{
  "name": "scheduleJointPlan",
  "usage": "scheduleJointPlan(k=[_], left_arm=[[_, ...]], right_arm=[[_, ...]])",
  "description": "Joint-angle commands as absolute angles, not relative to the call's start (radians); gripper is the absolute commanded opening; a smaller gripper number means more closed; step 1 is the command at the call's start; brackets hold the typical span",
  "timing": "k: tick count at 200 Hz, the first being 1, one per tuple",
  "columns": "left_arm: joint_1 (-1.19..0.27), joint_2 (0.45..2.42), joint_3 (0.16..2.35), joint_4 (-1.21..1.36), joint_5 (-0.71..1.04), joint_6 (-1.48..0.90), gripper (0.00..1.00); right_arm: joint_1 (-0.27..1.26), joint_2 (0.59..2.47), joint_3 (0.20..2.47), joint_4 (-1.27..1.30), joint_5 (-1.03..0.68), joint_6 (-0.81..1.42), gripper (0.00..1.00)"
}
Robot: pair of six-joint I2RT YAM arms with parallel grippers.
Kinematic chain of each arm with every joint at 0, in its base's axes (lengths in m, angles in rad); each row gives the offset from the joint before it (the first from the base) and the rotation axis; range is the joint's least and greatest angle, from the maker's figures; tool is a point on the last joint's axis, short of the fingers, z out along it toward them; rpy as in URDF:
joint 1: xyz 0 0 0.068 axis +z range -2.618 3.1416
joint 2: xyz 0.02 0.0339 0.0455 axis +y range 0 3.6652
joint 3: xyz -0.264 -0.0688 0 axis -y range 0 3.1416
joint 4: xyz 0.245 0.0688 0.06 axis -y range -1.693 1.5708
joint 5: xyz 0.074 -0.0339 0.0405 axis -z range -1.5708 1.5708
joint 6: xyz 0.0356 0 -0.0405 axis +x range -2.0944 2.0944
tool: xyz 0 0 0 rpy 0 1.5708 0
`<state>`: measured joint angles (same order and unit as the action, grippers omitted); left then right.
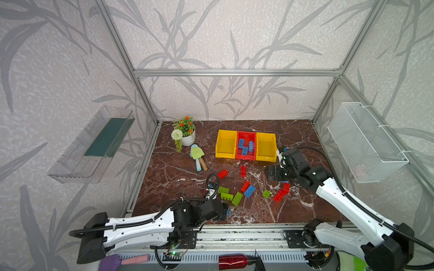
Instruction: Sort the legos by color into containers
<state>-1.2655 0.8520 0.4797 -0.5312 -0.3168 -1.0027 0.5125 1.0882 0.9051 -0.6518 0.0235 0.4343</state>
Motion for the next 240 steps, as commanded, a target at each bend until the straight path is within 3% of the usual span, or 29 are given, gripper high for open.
scheduleJointPlan(k=[1, 240], left_arm=[[-1.286, 0.851, 0.477, -0.605, -0.329, -1.151, 0.93], [-1.346, 1.244, 0.647, -0.629, -0.272, -1.262, 0.89]], right_arm=[[0.515, 1.093, 0.903, -0.629, 0.018, 0.435, 0.99], [0.501, 1.023, 0.839, -0.637, 0.054, 0.408, 0.99]])
